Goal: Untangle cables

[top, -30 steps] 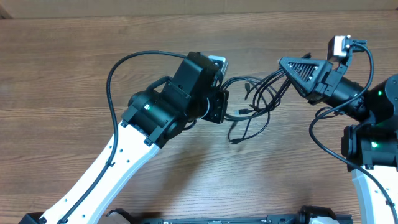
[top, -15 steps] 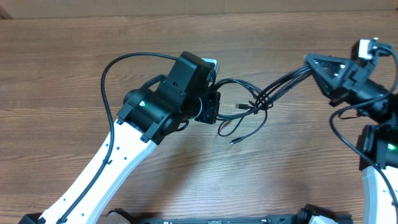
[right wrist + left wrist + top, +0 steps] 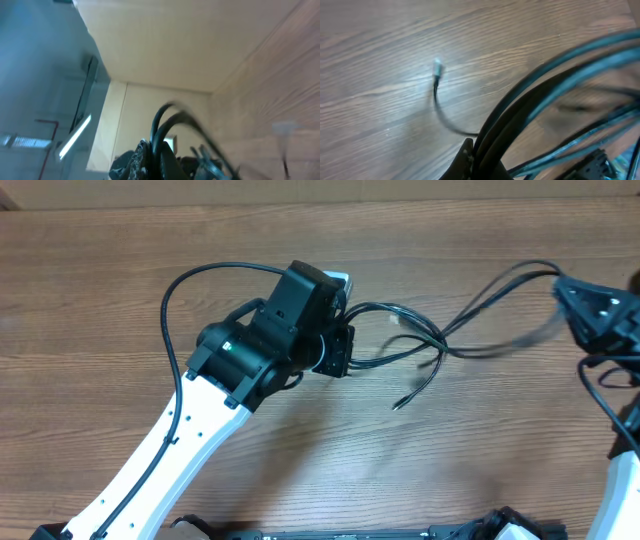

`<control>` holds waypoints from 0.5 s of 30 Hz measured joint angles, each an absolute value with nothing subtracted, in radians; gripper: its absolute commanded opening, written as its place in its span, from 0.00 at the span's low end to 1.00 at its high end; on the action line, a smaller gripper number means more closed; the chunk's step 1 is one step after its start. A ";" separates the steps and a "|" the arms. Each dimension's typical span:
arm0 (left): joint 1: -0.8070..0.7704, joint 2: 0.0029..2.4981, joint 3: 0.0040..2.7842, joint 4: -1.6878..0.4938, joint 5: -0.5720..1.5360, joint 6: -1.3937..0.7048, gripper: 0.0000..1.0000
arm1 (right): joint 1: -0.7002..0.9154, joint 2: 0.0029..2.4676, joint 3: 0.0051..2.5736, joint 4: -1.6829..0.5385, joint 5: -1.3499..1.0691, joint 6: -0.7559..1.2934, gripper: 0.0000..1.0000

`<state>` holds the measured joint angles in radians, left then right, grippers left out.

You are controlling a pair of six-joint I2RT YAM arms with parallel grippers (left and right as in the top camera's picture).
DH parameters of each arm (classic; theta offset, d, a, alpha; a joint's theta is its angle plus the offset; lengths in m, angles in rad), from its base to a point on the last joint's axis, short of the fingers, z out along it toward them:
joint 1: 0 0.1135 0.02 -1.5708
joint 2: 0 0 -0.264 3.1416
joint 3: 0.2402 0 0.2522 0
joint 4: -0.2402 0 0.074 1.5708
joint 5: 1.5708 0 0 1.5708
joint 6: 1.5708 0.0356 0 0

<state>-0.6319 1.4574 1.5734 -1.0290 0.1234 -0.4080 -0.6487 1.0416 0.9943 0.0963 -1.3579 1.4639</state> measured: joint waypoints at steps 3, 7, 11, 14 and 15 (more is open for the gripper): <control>-0.627 1.457 1.573 -1.025 0.122 -0.381 0.04 | -0.688 1.048 0.994 0.060 -1.371 1.439 0.04; -0.627 1.457 1.573 -1.000 0.149 -0.308 0.04 | -0.701 1.058 0.994 -0.028 -1.372 1.391 0.04; -0.626 1.457 1.573 -0.962 0.211 -0.226 0.04 | -0.701 1.058 0.994 -0.092 -1.369 1.334 0.04; -0.626 1.457 1.573 -0.949 0.243 -0.191 0.04 | -0.701 1.058 0.994 -0.143 -1.360 1.287 0.05; -0.626 1.457 1.573 -0.947 0.251 -0.182 0.04 | -0.702 1.058 0.994 -0.159 -1.357 1.273 0.06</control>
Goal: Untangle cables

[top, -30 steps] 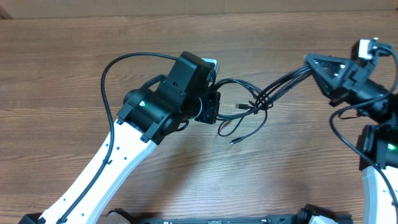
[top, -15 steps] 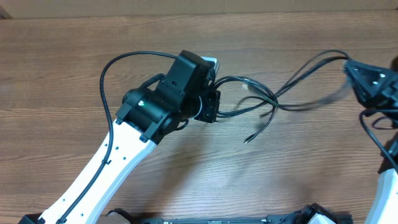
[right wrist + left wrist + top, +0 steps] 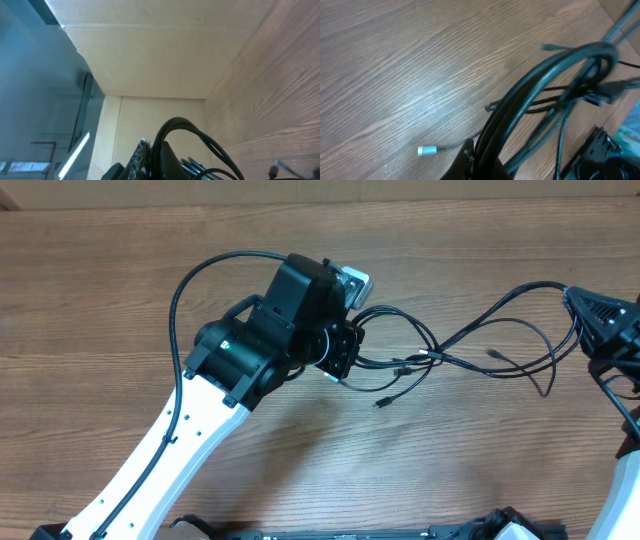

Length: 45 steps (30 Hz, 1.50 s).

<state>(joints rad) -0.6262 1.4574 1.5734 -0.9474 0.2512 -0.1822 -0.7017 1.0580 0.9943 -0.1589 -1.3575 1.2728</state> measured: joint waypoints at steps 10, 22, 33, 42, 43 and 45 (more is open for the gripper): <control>-0.625 1.457 1.573 -0.922 0.357 -0.110 0.04 | -0.707 1.059 0.995 -0.476 -1.282 1.058 0.13; -0.625 1.457 1.573 -0.908 0.410 -0.093 0.04 | -0.707 1.059 0.994 -0.536 -1.227 0.934 1.00; -0.625 1.457 1.573 -0.787 0.423 -0.101 0.04 | -0.685 1.059 0.994 -0.535 -1.283 0.818 1.00; -0.624 1.457 1.573 -0.628 0.483 -0.183 0.04 | -0.538 1.059 0.994 -0.536 -1.320 0.774 1.00; -0.624 1.457 1.573 -0.620 0.488 -0.187 0.04 | -0.514 1.059 0.994 -0.536 -1.321 0.773 1.00; -0.624 1.457 1.573 -0.604 0.497 -0.198 0.04 | -0.472 1.059 0.994 -0.536 -1.321 0.770 1.00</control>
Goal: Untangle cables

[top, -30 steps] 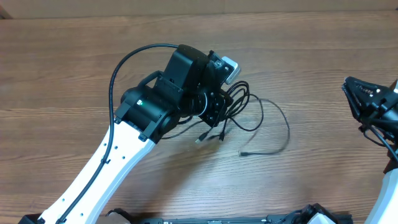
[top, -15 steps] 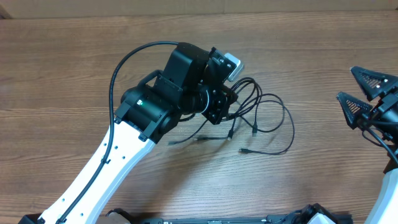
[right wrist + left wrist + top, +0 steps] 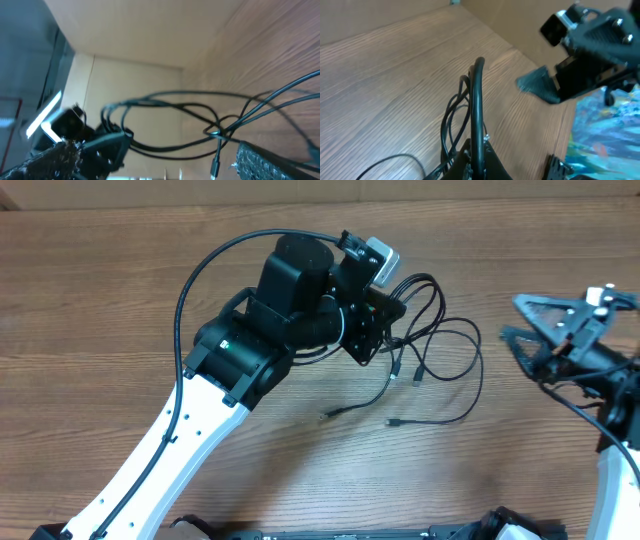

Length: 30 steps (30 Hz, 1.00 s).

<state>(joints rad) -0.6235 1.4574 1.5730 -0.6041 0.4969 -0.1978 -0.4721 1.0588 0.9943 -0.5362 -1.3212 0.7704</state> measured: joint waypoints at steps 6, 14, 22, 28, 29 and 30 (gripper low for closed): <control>-0.624 1.457 1.572 -0.463 0.509 -0.261 0.04 | -0.349 1.059 0.994 -0.596 -1.283 0.778 1.00; -0.620 1.457 1.572 -0.344 0.553 -0.347 0.04 | -0.313 1.059 0.994 -0.603 -1.231 0.603 1.00; -0.620 1.457 1.572 -0.335 0.627 -0.373 0.04 | -0.313 1.059 0.994 -0.605 -1.222 0.263 1.00; -0.620 1.457 1.572 -0.266 0.700 -0.394 0.04 | -0.313 1.059 0.994 -0.649 -1.257 0.054 1.00; -0.620 1.457 1.572 -0.256 0.709 -0.397 0.04 | -0.313 1.059 0.994 -0.657 -1.264 0.029 1.00; -0.620 1.457 1.572 -0.247 0.716 -0.400 0.04 | -0.313 1.059 0.994 -0.671 -1.280 -0.013 1.00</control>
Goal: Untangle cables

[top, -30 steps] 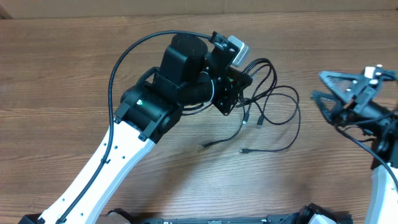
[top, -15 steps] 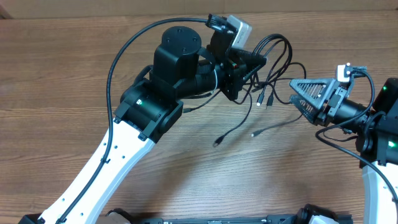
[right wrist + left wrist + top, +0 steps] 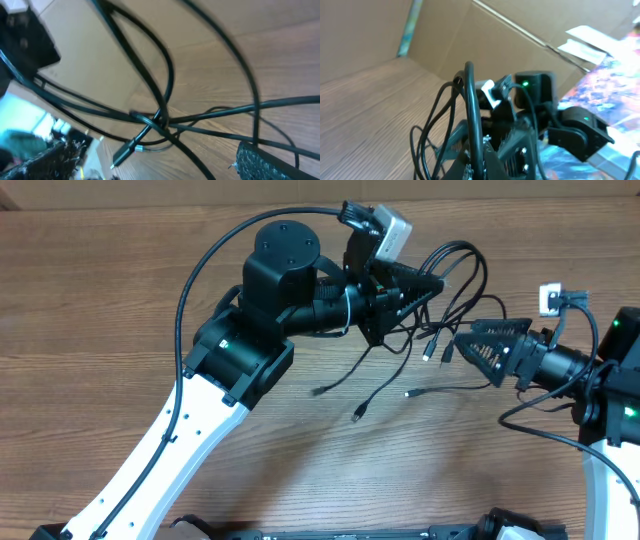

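Note:
A tangle of thin black cables (image 3: 447, 278) hangs from my left gripper (image 3: 405, 288), which is shut on a thick loop of it (image 3: 470, 100) and held up above the table. Loose plug ends trail down to the wood (image 3: 357, 414). My right gripper (image 3: 462, 345) points left at the hanging strands and is open. In the right wrist view crossed cables (image 3: 165, 85) and a black plug (image 3: 127, 149) lie in front of my right gripper (image 3: 155, 165), none of them clamped. My left gripper (image 3: 476, 167) pinches the loop at the bottom of its view.
The wooden table (image 3: 100, 280) spreads to the left and front. A cardboard wall (image 3: 200, 190) runs along the far edge. The left arm's own black cable (image 3: 190, 290) arcs over the left side. The right arm (image 3: 535, 92) faces the left wrist camera.
My right gripper, open at the right and apart from the cables, now sits further left, close to the hanging strands. My left gripper holds the bundle turned further up and to the right.
At first both grippers were shut on the bundle, pulled out between them across the table. By the last earlier moment my right gripper had let go and stood open, the cables hanging from my left. Now my open right gripper is at the strands again.

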`<control>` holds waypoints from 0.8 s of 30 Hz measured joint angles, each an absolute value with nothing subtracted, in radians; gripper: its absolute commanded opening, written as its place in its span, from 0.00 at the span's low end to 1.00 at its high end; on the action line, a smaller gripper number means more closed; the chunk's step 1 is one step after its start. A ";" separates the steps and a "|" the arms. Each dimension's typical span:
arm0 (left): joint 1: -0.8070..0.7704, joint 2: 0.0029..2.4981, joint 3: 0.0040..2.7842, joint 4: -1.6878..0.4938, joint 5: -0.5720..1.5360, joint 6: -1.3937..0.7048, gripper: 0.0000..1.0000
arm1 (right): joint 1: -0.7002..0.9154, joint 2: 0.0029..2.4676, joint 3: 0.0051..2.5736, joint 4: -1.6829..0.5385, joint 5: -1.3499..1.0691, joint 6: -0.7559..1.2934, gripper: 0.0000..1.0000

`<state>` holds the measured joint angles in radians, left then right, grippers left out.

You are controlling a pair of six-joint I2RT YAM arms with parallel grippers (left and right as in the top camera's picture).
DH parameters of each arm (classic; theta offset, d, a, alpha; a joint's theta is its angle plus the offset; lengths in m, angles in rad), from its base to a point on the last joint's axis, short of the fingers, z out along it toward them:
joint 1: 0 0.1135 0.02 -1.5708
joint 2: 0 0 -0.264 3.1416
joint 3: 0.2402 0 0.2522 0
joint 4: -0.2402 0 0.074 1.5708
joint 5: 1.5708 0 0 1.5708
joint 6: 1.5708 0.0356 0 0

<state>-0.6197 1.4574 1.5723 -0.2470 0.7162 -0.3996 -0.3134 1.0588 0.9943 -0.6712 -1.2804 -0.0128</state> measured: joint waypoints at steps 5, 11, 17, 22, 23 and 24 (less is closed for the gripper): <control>-0.620 1.457 1.572 -0.204 0.740 -0.421 0.04 | -0.313 1.059 0.994 -0.722 -1.313 -0.146 1.00; -0.620 1.457 1.572 -0.143 0.791 -0.439 0.04 | -0.288 1.059 0.994 -0.734 -1.329 -0.236 0.94; -0.620 1.457 1.572 -0.133 0.817 -0.447 0.04 | -0.175 1.059 0.994 -0.734 -1.332 -0.282 0.74; -0.620 1.457 1.572 -0.133 0.835 -0.447 0.04 | -0.097 1.059 0.994 -0.736 -1.326 -0.306 0.41; -0.619 1.457 1.572 -0.133 0.836 -0.447 0.04 | -0.094 1.059 0.994 -0.741 -1.326 -0.305 0.39; -0.619 1.457 1.572 -0.133 0.838 -0.447 0.04 | -0.093 1.059 0.994 -0.745 -1.324 -0.308 0.36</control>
